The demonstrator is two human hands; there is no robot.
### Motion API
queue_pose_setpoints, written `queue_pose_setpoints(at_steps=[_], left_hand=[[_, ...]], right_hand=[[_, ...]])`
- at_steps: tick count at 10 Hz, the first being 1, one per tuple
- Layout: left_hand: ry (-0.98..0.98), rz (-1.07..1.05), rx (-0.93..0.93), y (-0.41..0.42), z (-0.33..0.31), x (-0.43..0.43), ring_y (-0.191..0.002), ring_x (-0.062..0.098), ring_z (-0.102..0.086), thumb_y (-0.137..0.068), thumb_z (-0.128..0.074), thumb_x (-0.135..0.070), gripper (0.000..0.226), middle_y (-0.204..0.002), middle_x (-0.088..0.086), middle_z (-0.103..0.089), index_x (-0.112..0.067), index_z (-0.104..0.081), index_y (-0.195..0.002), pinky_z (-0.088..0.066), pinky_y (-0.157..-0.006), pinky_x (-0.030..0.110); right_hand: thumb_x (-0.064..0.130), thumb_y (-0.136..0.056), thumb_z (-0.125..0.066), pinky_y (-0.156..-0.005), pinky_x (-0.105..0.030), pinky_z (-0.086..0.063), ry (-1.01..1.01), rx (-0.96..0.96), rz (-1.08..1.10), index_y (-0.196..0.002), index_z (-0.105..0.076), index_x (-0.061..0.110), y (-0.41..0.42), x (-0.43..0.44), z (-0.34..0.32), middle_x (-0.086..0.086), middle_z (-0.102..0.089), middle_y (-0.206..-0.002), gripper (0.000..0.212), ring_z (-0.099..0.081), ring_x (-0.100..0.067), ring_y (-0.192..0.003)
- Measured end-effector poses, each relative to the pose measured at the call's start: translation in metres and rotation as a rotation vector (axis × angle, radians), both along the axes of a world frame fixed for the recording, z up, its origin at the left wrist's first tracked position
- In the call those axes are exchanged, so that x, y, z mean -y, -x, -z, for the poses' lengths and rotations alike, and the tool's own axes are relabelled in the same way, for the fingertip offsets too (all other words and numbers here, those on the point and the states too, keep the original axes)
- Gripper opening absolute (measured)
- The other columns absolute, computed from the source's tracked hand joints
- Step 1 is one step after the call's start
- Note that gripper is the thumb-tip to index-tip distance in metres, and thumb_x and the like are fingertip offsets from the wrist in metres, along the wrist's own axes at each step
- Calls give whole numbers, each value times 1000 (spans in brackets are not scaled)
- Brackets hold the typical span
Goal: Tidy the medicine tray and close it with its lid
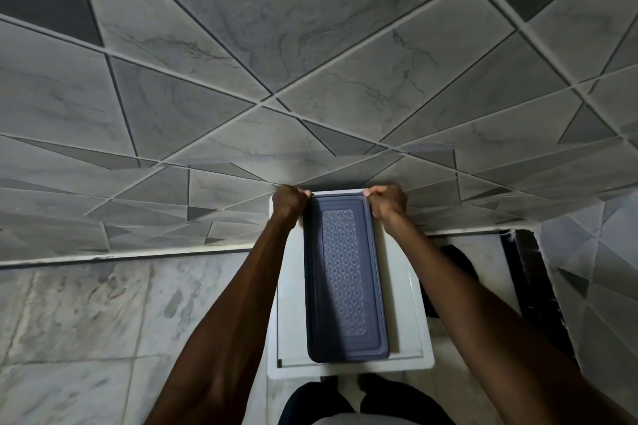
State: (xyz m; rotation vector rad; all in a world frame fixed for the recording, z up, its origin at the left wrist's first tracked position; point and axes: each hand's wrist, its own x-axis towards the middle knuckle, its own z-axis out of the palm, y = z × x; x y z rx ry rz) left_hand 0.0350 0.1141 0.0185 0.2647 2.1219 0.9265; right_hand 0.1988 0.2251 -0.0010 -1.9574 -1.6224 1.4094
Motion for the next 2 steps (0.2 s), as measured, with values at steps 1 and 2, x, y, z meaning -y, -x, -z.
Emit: queue_pose_setpoints(at_steps=[1,2], left_hand=[[-41,-36,14,-3,-4,5,-89,31,-69,-79,-72,-21,14,-91,17,-73,-7,-73,-81,-56,-89,47],[-131,-81,-11,-9,1,14,-76,21,-61,-78,-73,-22,14,-79,8,-67,-18,-65,-67,-56,-86,45]], right_hand=[[20,-82,-70,-68,-23,-40,-39,4,-25,-85,-75,5,-1,4,-10,-6,-65,-76,16,-59,-19,-74],[24,-83,-67,-74,-27,-48,-84,34,-78,-87,-74,9,-3,11,-17,-12,-73,-91,17,-67,-27,-89]])
